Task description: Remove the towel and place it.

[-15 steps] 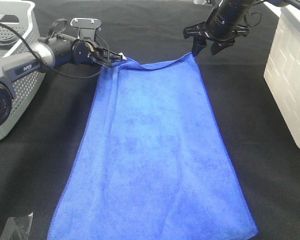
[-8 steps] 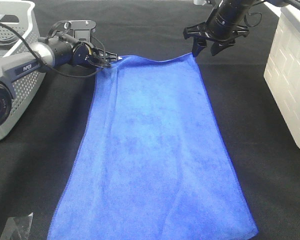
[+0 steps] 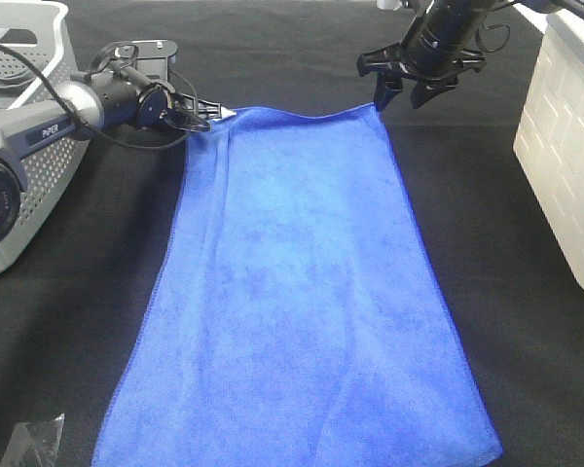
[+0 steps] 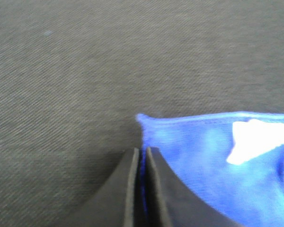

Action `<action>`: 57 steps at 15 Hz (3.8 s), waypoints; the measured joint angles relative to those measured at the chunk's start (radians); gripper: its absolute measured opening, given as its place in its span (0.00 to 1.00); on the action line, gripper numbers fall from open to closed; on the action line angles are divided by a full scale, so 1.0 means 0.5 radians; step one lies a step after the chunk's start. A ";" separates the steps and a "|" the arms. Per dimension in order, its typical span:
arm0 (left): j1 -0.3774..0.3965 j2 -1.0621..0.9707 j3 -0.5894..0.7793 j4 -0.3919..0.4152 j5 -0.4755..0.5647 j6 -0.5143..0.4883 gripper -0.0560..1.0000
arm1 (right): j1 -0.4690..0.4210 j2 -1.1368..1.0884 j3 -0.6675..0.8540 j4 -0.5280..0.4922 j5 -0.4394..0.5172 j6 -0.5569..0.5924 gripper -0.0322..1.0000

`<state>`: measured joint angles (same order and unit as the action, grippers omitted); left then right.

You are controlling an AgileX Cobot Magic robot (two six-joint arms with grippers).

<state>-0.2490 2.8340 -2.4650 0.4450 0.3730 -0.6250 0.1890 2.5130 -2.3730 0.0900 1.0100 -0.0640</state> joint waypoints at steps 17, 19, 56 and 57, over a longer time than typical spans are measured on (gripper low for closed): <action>0.002 -0.586 -0.002 -1.000 0.920 1.044 0.74 | 0.000 -0.308 0.000 -0.064 0.384 0.000 0.68; 0.002 -0.632 -0.002 -1.046 1.052 1.088 0.74 | 0.000 -0.348 0.000 -0.084 0.398 0.000 0.68; 0.456 -4.992 3.686 -0.570 0.992 1.030 0.74 | -0.420 -5.028 3.544 -0.494 0.418 0.244 0.68; 0.456 -5.102 3.708 -0.584 1.080 1.030 0.74 | -0.420 -5.034 3.588 -0.492 0.420 0.240 0.68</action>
<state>-0.0210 0.2830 -0.6110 0.1530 0.9130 -0.1100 -0.0210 -0.0040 -0.5790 -0.1560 1.2200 0.0560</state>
